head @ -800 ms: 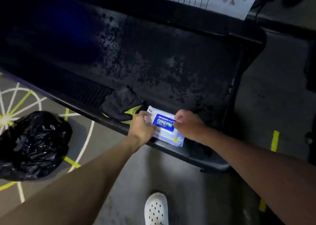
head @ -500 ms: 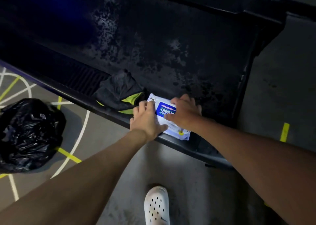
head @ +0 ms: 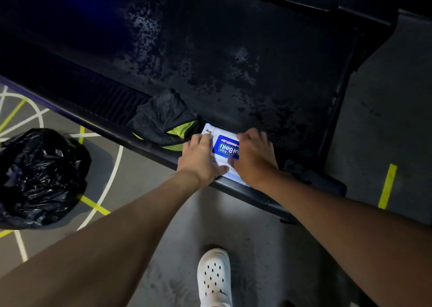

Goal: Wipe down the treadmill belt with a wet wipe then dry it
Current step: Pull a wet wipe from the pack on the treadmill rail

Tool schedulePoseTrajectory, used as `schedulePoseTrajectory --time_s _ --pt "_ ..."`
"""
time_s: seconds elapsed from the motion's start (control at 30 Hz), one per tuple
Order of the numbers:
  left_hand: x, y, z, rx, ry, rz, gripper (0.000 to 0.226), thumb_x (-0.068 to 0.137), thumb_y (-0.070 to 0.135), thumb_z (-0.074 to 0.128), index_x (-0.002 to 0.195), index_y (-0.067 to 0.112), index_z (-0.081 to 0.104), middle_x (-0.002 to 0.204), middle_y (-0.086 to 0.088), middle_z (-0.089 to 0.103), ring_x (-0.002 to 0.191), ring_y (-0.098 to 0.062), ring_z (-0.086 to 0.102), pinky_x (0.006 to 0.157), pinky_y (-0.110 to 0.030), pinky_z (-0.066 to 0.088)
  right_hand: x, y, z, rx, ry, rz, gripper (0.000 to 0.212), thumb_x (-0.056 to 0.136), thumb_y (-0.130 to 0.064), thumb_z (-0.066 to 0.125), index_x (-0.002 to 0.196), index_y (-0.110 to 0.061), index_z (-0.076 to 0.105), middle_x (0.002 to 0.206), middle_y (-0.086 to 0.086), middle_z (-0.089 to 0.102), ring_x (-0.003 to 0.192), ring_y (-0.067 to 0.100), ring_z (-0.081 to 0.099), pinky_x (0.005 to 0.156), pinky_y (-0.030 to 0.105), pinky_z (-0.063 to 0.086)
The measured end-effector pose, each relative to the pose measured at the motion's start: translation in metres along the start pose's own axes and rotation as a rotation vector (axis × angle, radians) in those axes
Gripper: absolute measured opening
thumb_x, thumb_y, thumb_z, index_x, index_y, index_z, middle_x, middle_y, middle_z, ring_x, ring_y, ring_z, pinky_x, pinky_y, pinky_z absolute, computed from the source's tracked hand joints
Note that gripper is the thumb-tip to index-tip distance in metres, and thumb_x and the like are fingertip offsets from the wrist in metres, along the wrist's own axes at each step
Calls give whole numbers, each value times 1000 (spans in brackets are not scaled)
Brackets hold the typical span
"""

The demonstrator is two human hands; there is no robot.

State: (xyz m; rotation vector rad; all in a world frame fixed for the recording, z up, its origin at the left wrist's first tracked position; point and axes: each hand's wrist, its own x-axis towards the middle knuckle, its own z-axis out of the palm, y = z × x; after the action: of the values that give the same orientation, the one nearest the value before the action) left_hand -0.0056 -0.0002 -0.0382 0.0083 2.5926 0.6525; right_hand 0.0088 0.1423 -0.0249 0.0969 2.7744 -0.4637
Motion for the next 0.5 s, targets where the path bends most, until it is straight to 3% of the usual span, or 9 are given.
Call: schedulePoseTrajectory --time_s 0.17,0.23,0.3,0.37,0.43,0.5 --pt "3 3 -8 -68 -70 -62 71 80 31 70 143 20 39 137 -1 40 125 -26 37 107 -37 35 1 -4 -4 36 1 0 58 81 -29 78 124 -15 44 131 7 43 122 28 42 95 43 40" --pt "6 8 -17 -272 -112 -163 47 89 21 52 136 22 48 135 -4 50 123 -26 45 107 -37 37 -6 -6 1 -20 86 -99 47 80 -28 75 117 -16 49 123 7 46 112 31 45 87 45 40" --pt "9 11 -28 -568 -142 -305 25 94 23 42 107 22 63 111 -9 67 102 -25 60 89 -34 47 -16 -5 7 17 181 -189 26 82 -37 67 98 -18 61 113 5 54 103 30 49 83 46 42" --pt "7 8 -36 -608 -197 -306 28 98 33 42 86 16 61 84 -4 66 78 -20 58 67 -27 42 -27 -3 11 92 152 -254 34 87 -48 49 80 -21 68 106 0 62 105 27 54 88 48 42" --pt "2 0 -34 -529 -249 -184 19 94 30 58 89 11 55 78 -2 54 73 -16 50 64 -25 40 -33 0 14 132 136 -272 46 89 -47 40 74 -18 73 101 -2 68 104 25 58 91 47 43" --pt "-4 -8 -27 -440 -301 -114 33 87 19 69 112 12 48 85 -2 46 75 -15 45 69 -27 41 -31 5 18 138 172 -236 39 88 -37 43 80 -16 75 98 1 69 96 28 62 87 44 46"
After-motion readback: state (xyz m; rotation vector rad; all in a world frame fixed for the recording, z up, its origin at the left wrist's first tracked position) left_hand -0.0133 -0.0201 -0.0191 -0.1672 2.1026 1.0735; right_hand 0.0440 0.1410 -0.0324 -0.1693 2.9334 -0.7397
